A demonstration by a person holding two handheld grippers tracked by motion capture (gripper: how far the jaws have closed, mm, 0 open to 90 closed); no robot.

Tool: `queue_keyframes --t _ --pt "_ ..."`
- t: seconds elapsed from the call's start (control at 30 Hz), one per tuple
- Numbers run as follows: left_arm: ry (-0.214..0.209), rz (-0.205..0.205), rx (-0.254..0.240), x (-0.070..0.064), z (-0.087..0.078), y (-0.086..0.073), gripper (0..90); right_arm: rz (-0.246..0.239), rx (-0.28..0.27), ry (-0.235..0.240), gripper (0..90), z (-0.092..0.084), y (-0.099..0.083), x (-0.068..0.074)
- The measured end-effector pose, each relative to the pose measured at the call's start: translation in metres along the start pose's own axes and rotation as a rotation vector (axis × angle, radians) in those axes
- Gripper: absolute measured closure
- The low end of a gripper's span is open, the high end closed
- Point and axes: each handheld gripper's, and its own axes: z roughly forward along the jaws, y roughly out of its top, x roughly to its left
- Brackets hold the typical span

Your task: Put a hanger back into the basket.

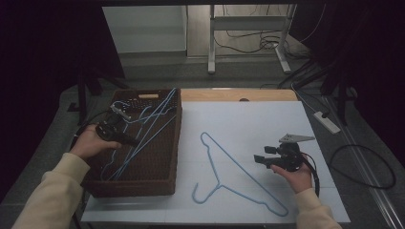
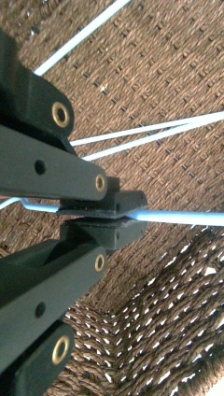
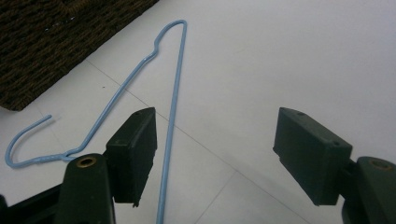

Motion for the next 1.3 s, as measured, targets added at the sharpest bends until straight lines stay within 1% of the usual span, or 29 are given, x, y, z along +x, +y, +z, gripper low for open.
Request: queue_keyframes --t 0.03,0.1,0.23,0.27,0.33,0.4,0.53,0.6,0.67,0.7,0.73,0.8,0.83,0.9,0.93,0.97,1.0,1.03,1.07,1.17,1.2,1.23,1.27,1.3 --pt "0.000 0.000 0.000 0.000 0.000 0.000 87.2 0.000 0.001 0.000 30.9 0.000 0.000 0.000" --pt "0.011 0.009 0.008 -0.001 -0.005 0.003 87.2 0.000 0.002 0.000 30.8 0.000 0.000 0.000" --pt "0.005 0.000 0.013 0.002 -0.006 0.002 87.1 0.001 -0.001 0.000 30.8 0.000 0.000 0.000" --pt "-0.001 -0.006 0.027 0.005 -0.003 -0.001 87.1 0.001 0.000 0.000 30.8 -0.001 0.000 0.000" --pt "0.001 -0.020 0.050 0.010 0.002 -0.006 87.2 0.001 -0.001 0.001 30.8 -0.001 0.000 0.000" --pt "-0.002 -0.029 0.062 0.014 0.006 -0.010 87.2 0.002 0.000 0.001 30.8 -0.001 0.000 0.000" --pt "-0.002 -0.056 0.065 0.021 0.012 -0.016 87.1 0.001 0.005 0.000 30.8 0.000 0.000 -0.001" --pt "-0.001 -0.058 0.067 0.022 0.014 -0.016 87.0 0.000 0.006 -0.001 30.8 0.001 0.000 -0.001" --pt "0.011 -0.072 0.073 0.026 0.019 -0.018 87.0 -0.001 0.009 0.000 30.7 0.002 0.000 -0.001" --pt "0.011 -0.072 0.073 0.026 0.019 -0.018 86.9 -0.001 0.009 0.000 30.7 0.002 0.000 -0.001" --pt "0.017 -0.078 0.070 0.028 0.020 -0.019 86.9 0.000 0.011 0.000 30.7 0.002 -0.001 0.000" --pt "0.023 -0.100 0.044 0.031 0.020 -0.020 86.9 0.000 0.013 0.000 30.5 0.002 -0.001 0.000" --pt "0.040 -0.114 0.033 0.032 0.019 -0.020 86.8 0.001 0.011 0.000 30.4 0.003 -0.001 0.000" --pt "0.115 -0.144 0.016 0.035 0.017 -0.021 86.2 0.000 0.011 -0.001 30.4 0.002 -0.001 -0.001" --pt "0.146 -0.150 0.017 0.036 0.016 -0.021 85.7 0.001 0.012 -0.001 30.4 0.002 -0.001 -0.001" --pt "0.200 -0.174 0.013 0.037 0.015 -0.021 85.1 0.000 0.012 -0.001 30.4 0.002 -0.001 -0.001" --pt "0.239 -0.182 0.019 0.038 0.016 -0.021 84.4 -0.001 0.013 0.001 30.3 0.003 -0.001 -0.001" --pt "0.262 -0.184 0.024 0.038 0.016 -0.022 83.8 -0.003 0.016 0.000 30.2 0.003 -0.001 -0.001" --pt "0.290 -0.198 0.023 0.039 0.017 -0.022 83.8 -0.003 0.016 0.000 30.2 0.003 -0.001 -0.001" --pt "0.334 -0.214 0.011 0.040 0.017 -0.022 79.7 -0.008 0.024 -0.003 30.0 0.004 -0.001 0.000" --pt "0.347 -0.213 0.005 0.039 0.016 -0.021 75.9 -0.009 0.028 -0.004 30.0 0.004 -0.001 0.000" --pt "0.365 -0.205 -0.004 0.038 0.016 -0.021 68.1 -0.008 0.027 -0.003 29.9 0.004 -0.001 0.000" --pt "0.378 -0.195 -0.016 0.036 0.015 -0.020 63.4 -0.008 0.027 -0.004 29.9 0.004 -0.001 0.000" --pt "0.388 -0.195 -0.028 0.035 0.014 -0.020 59.1 -0.008 0.028 -0.004 29.8 0.004 -0.002 0.000"
